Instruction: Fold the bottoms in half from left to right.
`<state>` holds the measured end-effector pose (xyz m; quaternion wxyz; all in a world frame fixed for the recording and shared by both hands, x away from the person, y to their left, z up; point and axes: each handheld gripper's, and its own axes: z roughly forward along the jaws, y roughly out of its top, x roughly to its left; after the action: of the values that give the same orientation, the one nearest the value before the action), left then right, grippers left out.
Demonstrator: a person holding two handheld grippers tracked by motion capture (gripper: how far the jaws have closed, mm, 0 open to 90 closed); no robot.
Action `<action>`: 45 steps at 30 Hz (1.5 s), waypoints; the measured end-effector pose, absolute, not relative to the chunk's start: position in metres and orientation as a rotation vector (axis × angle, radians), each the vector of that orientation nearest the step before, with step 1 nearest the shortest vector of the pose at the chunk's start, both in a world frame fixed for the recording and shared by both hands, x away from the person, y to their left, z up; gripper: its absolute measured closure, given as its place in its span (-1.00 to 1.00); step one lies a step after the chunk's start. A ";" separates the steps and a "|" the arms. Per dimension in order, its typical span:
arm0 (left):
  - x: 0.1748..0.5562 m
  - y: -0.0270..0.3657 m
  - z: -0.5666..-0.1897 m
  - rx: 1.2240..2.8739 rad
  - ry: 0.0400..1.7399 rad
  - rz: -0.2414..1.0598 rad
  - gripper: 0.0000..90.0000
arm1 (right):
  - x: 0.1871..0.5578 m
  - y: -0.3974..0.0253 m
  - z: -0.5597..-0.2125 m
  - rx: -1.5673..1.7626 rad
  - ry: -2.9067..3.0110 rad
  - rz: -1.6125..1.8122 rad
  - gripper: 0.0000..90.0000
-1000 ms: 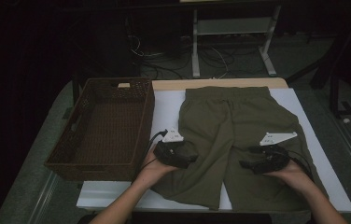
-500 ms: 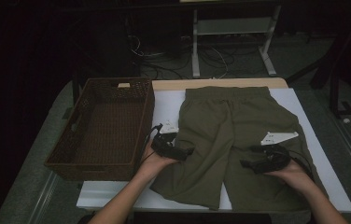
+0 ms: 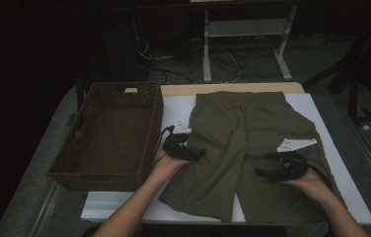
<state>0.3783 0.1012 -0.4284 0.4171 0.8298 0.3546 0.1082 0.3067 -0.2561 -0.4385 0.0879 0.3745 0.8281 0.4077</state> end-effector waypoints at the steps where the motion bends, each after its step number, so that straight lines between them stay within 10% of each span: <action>1: 0.380 0.100 -0.429 2.087 0.896 0.272 -0.70 | 0.307 -0.257 -0.438 1.116 2.458 1.220 -0.56; 45: 0.489 0.088 -0.414 2.006 1.089 0.401 0.01 | 0.309 -0.265 -0.436 1.138 2.428 1.257 -0.57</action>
<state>0.4889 0.0883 -0.4136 0.4004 0.7932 0.4304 0.1587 0.3087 -0.2653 -0.4364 0.0900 0.3827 0.8166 0.4226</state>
